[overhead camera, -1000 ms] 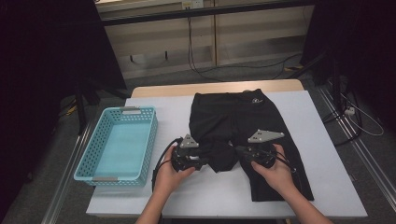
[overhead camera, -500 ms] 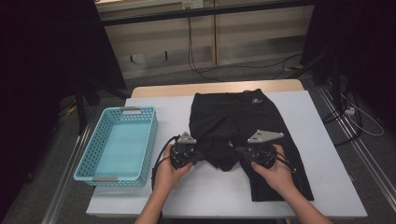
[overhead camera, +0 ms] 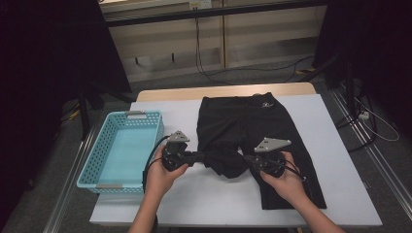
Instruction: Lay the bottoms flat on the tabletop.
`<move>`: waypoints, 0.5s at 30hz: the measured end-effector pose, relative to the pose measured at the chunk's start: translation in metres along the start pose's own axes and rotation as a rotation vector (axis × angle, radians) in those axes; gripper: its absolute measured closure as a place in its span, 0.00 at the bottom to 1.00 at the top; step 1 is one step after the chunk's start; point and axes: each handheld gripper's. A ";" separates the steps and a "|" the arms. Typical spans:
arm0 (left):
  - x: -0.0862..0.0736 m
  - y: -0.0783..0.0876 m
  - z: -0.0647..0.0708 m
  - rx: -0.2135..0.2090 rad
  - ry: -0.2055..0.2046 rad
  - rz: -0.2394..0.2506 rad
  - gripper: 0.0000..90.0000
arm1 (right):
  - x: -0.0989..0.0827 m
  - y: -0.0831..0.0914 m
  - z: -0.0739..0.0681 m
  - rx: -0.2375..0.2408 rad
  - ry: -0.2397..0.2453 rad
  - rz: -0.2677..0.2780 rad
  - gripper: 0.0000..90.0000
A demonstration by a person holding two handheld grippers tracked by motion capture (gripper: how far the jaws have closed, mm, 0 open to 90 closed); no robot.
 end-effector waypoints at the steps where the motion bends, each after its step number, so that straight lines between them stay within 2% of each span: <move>1: -0.001 -0.001 -0.001 0.001 -0.001 -0.001 0.91 | -0.001 -0.001 0.000 -0.002 0.005 -0.015 0.99; 3: -0.003 -0.004 -0.001 -0.005 0.000 -0.007 0.92 | -0.003 -0.003 0.000 0.008 0.000 -0.026 0.99; 5: -0.005 -0.009 -0.001 -0.020 0.008 -0.015 0.91 | -0.004 -0.004 -0.001 -0.003 0.016 -0.039 0.99; 8: -0.006 -0.012 0.001 -0.025 0.003 -0.013 0.85 | -0.004 -0.005 -0.002 -0.012 0.032 -0.047 0.96; 10: -0.006 -0.012 0.001 -0.016 -0.003 -0.007 0.78 | -0.004 -0.004 -0.002 -0.021 0.035 -0.043 0.86; 11: -0.006 -0.012 0.000 -0.003 -0.009 0.000 0.73 | -0.003 -0.003 -0.003 -0.025 0.042 -0.035 0.84; 13: -0.006 -0.011 0.000 0.029 -0.018 0.007 0.61 | -0.002 -0.002 -0.005 0.002 0.050 -0.016 0.77; 15: -0.006 -0.011 -0.002 0.040 -0.017 0.016 0.52 | -0.001 -0.001 -0.011 0.029 0.072 -0.002 0.74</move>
Point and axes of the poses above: each handheld gripper's, and its own axes: y roughly backward along the jaws, x roughly out of its top, z roughly to its right, and after that the axes turned 7 degrees about z, right-handed
